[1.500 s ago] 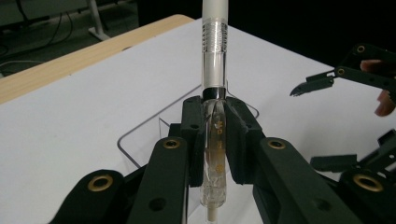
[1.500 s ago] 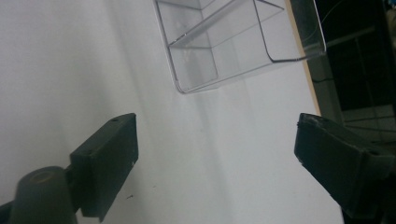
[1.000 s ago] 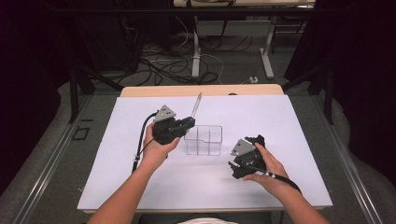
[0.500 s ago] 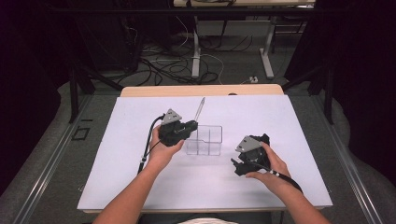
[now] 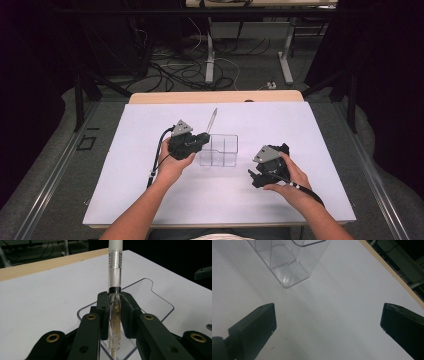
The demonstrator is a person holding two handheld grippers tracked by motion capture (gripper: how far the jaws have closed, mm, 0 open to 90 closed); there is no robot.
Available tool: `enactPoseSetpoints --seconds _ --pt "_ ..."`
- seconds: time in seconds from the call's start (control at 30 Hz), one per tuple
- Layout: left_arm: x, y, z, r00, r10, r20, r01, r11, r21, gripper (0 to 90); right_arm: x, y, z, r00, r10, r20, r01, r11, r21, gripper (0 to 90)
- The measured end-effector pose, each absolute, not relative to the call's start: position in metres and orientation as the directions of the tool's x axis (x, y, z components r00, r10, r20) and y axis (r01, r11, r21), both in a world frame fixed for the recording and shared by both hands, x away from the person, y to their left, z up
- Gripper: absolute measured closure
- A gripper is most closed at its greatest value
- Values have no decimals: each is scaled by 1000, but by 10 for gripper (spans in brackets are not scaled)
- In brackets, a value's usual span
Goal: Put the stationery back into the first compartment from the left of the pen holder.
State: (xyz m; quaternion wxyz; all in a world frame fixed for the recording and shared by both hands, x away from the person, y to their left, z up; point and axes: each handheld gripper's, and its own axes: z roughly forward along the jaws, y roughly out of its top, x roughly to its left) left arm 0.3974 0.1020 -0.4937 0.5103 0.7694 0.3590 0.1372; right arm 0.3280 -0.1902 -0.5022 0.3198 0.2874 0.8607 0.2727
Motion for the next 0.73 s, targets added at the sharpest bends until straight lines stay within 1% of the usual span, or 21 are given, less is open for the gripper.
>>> enactPoseSetpoints --seconds 0.2,0.3,0.37,0.43,0.53,0.57,0.67,0.73 --pt "392 109 -485 702 696 -148 388 -201 899 660 328 -193 -501 -618 682 -391 327 676 661 6" --pt "389 117 -479 696 706 -134 376 -199 905 536 329 -194 -501 -617 684 -388 328 672 663 6" --pt "387 124 -476 682 716 -149 394 -187 900 425 329 -196 -500 -615 689 -383 331 666 668 6" --pt "386 132 -473 667 729 -155 408 -183 894 357 329 -198 -499 -608 698 -377 339 658 673 6" --pt "385 145 -470 648 735 -200 451 -159 878 253 330 -200 -499 -602 713 -359 352 641 682 6" --pt "384 148 -470 639 738 -220 467 -145 872 227 330 -201 -500 -597 719 -356 352 634 689 6" --pt "384 161 -468 620 748 -236 489 -134 862 163 331 -204 -499 -594 729 -341 365 622 693 4" --pt "384 169 -468 607 756 -246 512 -135 848 163 332 -206 -499 -587 738 -333 368 610 702 1"
